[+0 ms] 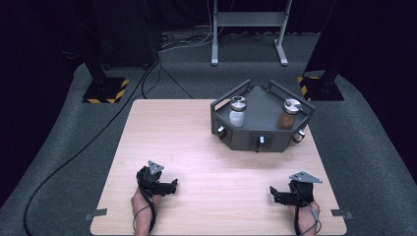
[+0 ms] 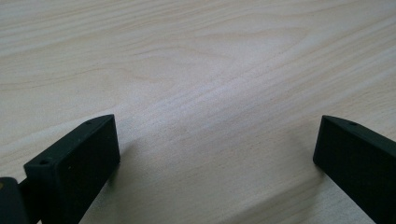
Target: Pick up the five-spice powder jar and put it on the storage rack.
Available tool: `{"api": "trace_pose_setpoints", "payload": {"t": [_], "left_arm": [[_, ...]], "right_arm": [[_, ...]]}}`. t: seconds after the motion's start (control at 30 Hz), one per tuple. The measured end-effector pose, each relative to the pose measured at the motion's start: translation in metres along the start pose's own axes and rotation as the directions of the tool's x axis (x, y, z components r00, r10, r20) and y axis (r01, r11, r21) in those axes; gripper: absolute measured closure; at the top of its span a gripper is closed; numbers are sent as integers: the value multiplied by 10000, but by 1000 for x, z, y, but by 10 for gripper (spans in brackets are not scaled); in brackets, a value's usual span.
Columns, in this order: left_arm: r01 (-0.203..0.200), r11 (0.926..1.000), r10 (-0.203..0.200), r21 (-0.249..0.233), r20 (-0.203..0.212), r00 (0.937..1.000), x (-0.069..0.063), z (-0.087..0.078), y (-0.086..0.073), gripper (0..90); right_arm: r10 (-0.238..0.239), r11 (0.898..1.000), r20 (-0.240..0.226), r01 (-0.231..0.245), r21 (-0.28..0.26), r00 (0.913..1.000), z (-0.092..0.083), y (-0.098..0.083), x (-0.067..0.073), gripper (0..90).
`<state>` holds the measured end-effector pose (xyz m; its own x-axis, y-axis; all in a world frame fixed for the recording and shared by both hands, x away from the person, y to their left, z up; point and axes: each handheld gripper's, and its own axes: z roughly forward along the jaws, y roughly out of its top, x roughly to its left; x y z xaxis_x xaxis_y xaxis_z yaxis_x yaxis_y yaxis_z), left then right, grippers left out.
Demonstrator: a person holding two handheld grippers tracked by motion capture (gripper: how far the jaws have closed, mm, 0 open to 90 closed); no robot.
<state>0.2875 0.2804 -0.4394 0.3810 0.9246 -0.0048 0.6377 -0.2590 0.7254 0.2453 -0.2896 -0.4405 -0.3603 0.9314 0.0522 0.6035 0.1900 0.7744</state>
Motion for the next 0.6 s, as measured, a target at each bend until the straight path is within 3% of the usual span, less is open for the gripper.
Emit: {"api": "trace_pose_setpoints", "payload": {"t": [0.6], "left_arm": [[1, 10000, -1, 1, 10, 10000, 0, 0, 0, 2]], "right_arm": [[-66, 10000, 251, 66, -5, 9997, 0, 0, 5, 0]]}}
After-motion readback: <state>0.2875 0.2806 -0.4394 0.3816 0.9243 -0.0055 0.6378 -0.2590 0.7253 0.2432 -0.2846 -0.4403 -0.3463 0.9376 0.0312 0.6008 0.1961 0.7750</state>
